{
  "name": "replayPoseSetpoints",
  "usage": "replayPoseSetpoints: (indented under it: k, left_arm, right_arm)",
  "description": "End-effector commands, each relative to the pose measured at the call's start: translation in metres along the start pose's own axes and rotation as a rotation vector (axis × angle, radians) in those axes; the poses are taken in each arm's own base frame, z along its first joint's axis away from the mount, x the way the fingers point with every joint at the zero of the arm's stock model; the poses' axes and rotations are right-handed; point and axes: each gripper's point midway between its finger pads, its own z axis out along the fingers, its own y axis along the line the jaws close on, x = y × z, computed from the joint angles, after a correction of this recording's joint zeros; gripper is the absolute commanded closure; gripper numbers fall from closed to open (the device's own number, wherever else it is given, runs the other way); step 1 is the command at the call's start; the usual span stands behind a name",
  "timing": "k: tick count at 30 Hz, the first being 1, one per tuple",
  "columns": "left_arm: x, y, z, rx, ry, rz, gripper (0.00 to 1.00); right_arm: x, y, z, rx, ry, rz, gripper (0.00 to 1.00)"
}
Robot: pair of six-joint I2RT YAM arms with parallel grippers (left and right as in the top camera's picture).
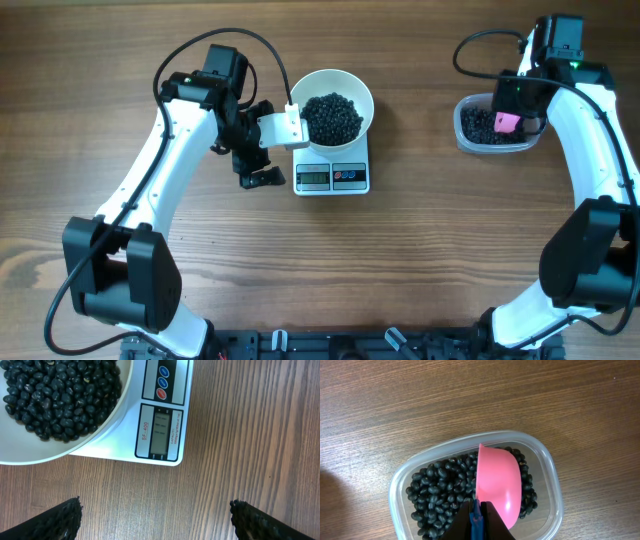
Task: Scoop item into bowl and weigh 150g on scale
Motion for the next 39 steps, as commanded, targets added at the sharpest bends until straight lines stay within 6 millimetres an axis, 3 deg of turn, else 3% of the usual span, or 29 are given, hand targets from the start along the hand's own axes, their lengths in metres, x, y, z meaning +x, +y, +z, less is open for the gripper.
replayPoseSetpoints:
  k: [1, 39]
  left_arm:
    - [-0.0029, -0.0036, 0.003, 0.019, -0.019, 0.018, 0.0]
    - [-0.0029, -0.0037, 0.003, 0.019, -0.019, 0.018, 0.0]
  right_arm:
    - [0.0024, 0.0023, -0.0052, -0.014, 0.001, 0.006, 0.96]
    - [-0.0069, 0.0023, -0.0061, -0.012, -0.036, -0.046, 0.96]
